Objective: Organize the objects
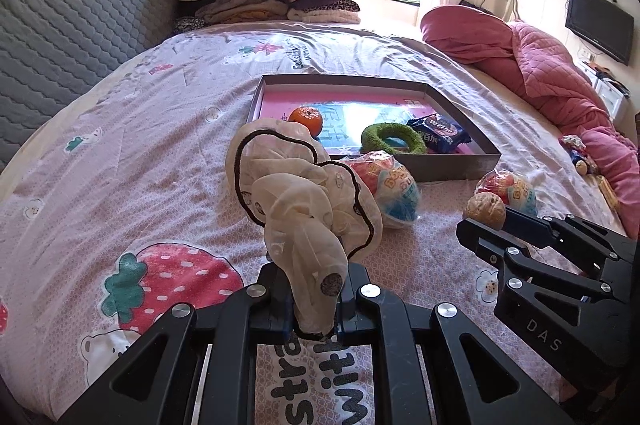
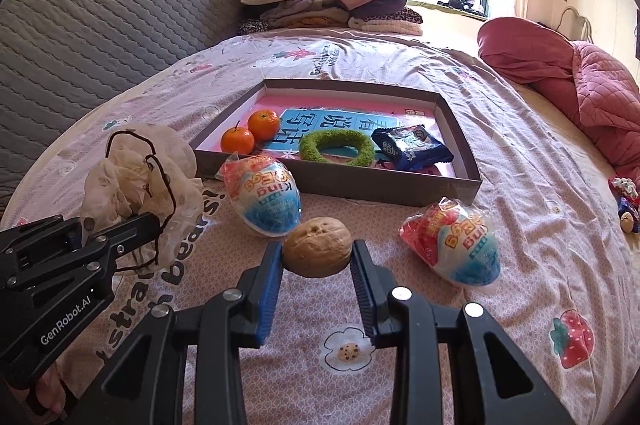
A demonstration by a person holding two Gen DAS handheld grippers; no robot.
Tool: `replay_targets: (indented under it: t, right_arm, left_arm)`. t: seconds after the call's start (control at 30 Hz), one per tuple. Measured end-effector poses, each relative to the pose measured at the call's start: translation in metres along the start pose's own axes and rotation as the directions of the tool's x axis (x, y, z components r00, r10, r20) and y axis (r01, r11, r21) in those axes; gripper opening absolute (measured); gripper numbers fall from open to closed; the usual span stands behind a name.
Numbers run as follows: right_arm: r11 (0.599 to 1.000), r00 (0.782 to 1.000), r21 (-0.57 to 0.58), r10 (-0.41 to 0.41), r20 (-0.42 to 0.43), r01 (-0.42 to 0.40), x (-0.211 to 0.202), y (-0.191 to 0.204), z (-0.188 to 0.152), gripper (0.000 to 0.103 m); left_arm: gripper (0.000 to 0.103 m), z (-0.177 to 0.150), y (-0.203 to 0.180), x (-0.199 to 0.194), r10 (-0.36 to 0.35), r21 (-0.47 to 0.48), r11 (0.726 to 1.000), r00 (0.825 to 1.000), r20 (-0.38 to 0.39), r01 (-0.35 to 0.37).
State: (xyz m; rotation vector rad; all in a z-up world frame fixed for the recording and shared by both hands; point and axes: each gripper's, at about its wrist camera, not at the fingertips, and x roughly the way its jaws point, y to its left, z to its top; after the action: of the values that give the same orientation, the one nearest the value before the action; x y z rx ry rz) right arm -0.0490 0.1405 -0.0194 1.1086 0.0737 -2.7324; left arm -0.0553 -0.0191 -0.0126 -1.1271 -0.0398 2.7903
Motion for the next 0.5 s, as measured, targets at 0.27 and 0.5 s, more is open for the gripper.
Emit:
replay_targets:
  t: [0.27,0.5]
  right_arm:
    - [1.0,0.999,0.014,0.013,0.031,-0.014,-0.017,0.0,0.003,0.035]
    - [1.0,0.998,0.022,0.012,0.054,-0.013,-0.028,-0.002,0.008,0.035]
  left_arm:
    - [0.014,0.002,-0.005,-0.015,0.003,0.012,1.0,1.0,0.027,-0.003]
    - [0.014,0.005,-0.011,-0.026,0.007,0.027,1.0,0.999,0.05,-0.009]
